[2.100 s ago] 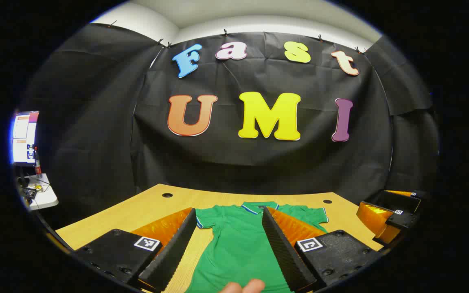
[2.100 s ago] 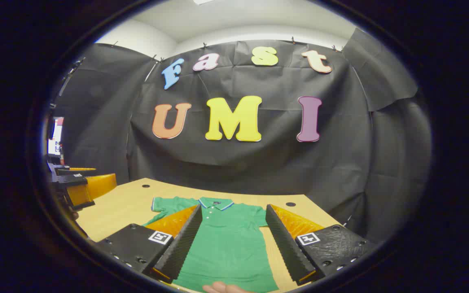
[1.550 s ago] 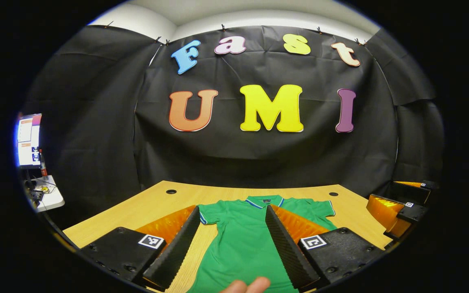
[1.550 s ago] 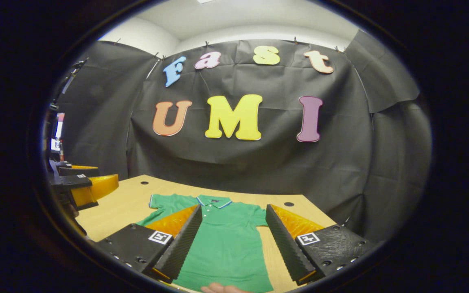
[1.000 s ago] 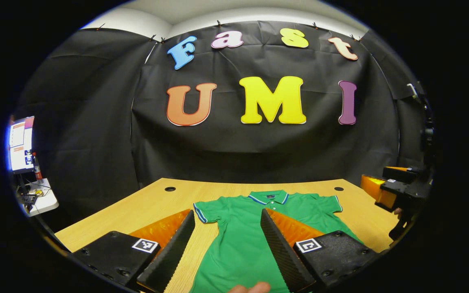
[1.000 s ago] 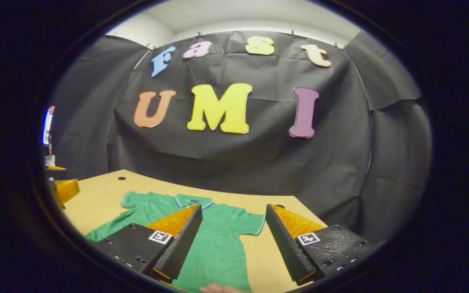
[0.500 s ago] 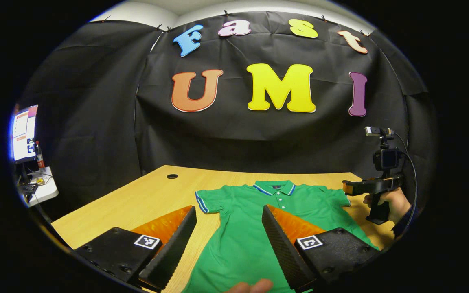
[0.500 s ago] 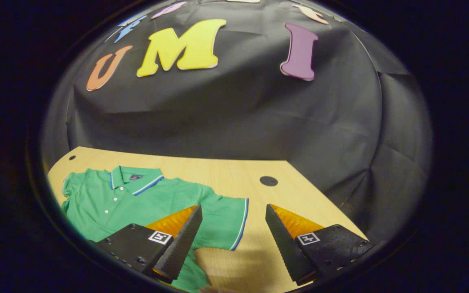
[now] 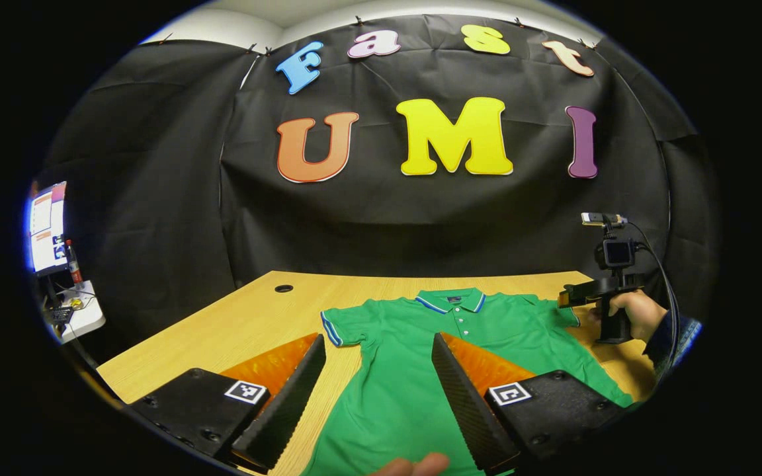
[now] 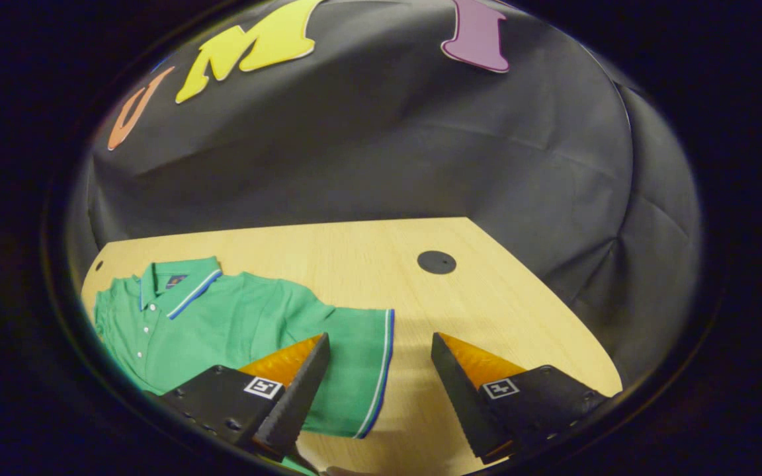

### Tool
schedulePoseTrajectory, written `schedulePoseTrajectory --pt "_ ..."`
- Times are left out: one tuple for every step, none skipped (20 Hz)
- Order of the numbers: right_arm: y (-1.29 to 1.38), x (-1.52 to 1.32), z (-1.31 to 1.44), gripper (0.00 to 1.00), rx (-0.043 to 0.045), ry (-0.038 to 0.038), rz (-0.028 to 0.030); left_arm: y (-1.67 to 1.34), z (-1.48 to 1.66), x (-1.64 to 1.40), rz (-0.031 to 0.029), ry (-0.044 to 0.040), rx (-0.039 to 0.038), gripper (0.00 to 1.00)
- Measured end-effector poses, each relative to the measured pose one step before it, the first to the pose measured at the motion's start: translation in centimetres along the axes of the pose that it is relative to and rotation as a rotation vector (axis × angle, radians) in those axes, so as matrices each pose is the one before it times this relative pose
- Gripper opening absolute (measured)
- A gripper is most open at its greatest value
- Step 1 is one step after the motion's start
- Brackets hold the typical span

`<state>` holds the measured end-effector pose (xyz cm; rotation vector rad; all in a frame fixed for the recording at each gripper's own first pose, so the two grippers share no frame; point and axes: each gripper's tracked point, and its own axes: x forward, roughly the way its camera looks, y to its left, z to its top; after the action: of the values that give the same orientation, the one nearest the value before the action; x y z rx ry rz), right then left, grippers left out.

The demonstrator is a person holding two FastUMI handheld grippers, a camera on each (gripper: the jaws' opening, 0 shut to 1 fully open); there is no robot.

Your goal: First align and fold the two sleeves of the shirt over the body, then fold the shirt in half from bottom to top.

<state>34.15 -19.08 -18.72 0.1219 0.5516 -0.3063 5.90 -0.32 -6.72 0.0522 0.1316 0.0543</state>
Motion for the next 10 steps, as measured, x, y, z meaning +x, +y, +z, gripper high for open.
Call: schedulePoseTrajectory --pt "0.134 0.276 -0.511 0.93 0.01111 0.02434 0.00948 -0.071 -0.058 0.08 -0.00119 0.00277 -0.00059 1.0" --pt "0.166 0.23 -0.705 0.92 0.00134 0.02614 0.01517 0.089 -0.032 0.028 0.00355 0.00248 -0.00273 1.0" --pt "0.354 0.132 0.171 0.85 0.00188 -0.00997 0.02406 0.058 -0.145 0.039 0.00327 0.00474 -0.00257 1.0" --pt "0.039 0.201 -0.17 0.82 -0.00204 0.00009 0.00713 -0.015 -0.03 0.08 -0.00099 0.00432 -0.00158 1.0" --pt "0.204 -0.056 0.1 0.74 0.01593 0.00031 0.01964 0.03 -0.122 0.012 0.00047 0.0033 -0.00069 1.0" --pt "-0.127 0.154 0.067 0.7 0.0125 0.0006 -0.00056 0.136 0.004 -0.057 0.00521 0.00284 -0.00128 1.0" --pt "-0.224 0.159 0.154 0.55 0.00461 -0.00543 -0.00665 0.243 0.012 0.016 0.00404 -0.00059 -0.00053 1.0" --pt "0.288 0.105 -0.039 0.4 0.0128 -0.00015 0.01294 0.077 0.151 -0.064 0.00132 -0.00338 0.00069 1.0" --pt "0.261 0.057 0.028 0.24 0.01016 0.00284 0.01073 0.056 0.259 -0.059 0.00002 -0.00626 0.00113 1.0" --pt "-0.005 0.051 0.02 0.18 -0.00736 0.00026 -0.00021 0.128 0.161 -0.08 0.00108 -0.00522 0.00108 1.0"
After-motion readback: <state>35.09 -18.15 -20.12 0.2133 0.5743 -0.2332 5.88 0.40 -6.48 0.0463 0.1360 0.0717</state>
